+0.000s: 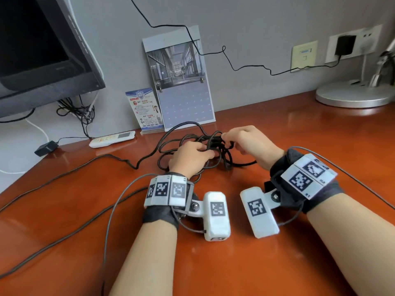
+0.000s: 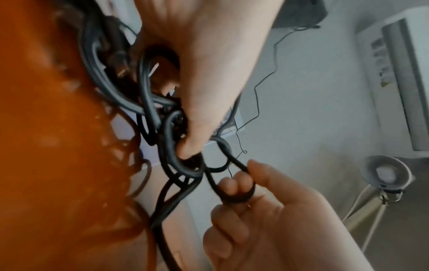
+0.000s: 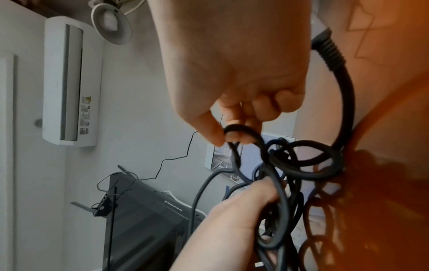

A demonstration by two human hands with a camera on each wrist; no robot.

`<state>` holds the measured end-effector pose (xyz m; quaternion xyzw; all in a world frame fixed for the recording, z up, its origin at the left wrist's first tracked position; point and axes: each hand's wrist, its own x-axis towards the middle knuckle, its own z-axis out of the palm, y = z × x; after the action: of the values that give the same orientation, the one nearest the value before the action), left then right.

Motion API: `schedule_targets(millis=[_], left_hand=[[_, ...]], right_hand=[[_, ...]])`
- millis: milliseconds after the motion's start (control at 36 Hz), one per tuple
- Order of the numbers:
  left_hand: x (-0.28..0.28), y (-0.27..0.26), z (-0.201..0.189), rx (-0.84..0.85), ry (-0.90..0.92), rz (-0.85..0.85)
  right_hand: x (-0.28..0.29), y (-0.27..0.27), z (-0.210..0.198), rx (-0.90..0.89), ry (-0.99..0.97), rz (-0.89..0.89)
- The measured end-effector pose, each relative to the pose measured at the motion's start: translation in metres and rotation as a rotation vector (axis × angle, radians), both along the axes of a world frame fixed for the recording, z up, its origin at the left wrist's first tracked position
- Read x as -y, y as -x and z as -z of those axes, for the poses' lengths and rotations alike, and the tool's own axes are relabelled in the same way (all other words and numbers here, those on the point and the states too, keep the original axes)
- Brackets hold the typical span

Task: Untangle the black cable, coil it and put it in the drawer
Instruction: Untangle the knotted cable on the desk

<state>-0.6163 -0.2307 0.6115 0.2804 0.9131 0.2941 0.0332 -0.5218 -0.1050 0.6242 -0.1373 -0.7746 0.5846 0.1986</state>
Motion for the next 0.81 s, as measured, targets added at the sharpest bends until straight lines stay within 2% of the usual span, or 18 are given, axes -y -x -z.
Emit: schedule_targets(millis=[167, 250, 417, 556, 694, 806], left_hand=[[0.001, 0.000, 0.009, 0.067, -0.214, 0.055], [0.001, 0.000, 0.016, 0.056, -0.271, 0.038], [0.001, 0.005, 0.023, 0.065, -0.337, -0.021], [0.005, 0.007, 0.022, 0.066, -0.383, -0.092], [0.008, 0.010, 0.018, 0.096, -0.415, -0.174], [0.015, 0.021, 0.018, 0.131, -0.441, -0.251]], right_hand=[[0.001, 0.012, 0.002, 0.162, -0.246, 0.132], [0.006, 0.013, 0.003, 0.198, -0.430, 0.114], [0.014, 0.007, -0.001, 0.253, -0.534, -0.014], [0.012, 0.004, 0.001, 0.170, -0.284, -0.070], [0.006, 0.007, 0.003, 0.085, -0.149, -0.052], [0.006, 0.007, -0.002, -0.052, 0.117, -0.125]])
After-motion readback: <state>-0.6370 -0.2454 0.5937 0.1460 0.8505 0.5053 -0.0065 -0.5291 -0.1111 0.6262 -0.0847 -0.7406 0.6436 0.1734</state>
